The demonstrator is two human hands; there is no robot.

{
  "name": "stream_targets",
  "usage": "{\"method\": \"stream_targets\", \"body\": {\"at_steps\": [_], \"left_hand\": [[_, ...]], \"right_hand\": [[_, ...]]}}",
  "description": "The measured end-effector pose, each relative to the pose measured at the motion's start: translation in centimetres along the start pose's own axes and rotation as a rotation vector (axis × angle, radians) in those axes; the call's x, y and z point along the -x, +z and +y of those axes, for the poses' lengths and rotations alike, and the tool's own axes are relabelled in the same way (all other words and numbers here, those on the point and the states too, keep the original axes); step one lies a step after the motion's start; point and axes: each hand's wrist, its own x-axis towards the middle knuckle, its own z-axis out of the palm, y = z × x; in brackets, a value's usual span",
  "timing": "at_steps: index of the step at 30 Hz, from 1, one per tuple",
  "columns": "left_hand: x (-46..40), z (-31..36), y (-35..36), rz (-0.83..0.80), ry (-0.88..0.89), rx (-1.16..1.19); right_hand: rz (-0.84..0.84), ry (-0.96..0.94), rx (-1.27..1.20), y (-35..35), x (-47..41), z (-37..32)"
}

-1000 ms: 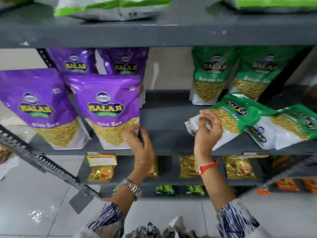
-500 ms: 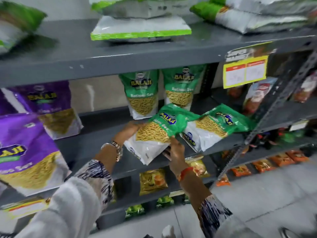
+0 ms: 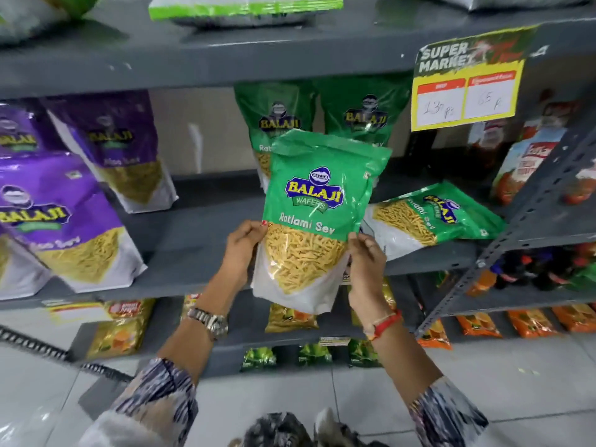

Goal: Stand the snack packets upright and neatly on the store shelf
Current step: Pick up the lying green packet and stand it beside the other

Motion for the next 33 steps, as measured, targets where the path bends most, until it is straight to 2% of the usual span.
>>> {"method": "stream_targets", "body": {"at_steps": [5, 12, 21, 26, 33], "left_hand": [[6.5, -0.9, -0.1, 0.058, 0.257, 0.034], [11.4, 1.3, -1.1, 0.068, 0.406, 0.178], [11.1, 0.5, -2.4, 0.136, 0.371, 0.125], [7.3, 0.0, -3.1, 0.197, 0.258, 0.072], [1.1, 1.5, -1.7, 0.186, 0.116, 0.235]], "right_hand": [[-0.094, -0.157, 0.01, -2.3, 1.5, -2.4], [-0.251, -0.262, -0.05, -3.7, 4.0, -4.8], [-0.236, -0.25, -0.049, -2.5, 4.2, -3.0], [-0.215, -0.253, 0.036, 0.2, 1.2, -1.0], [-0.156, -0.263, -0.01, 3.9, -2.9, 0.0]]}}
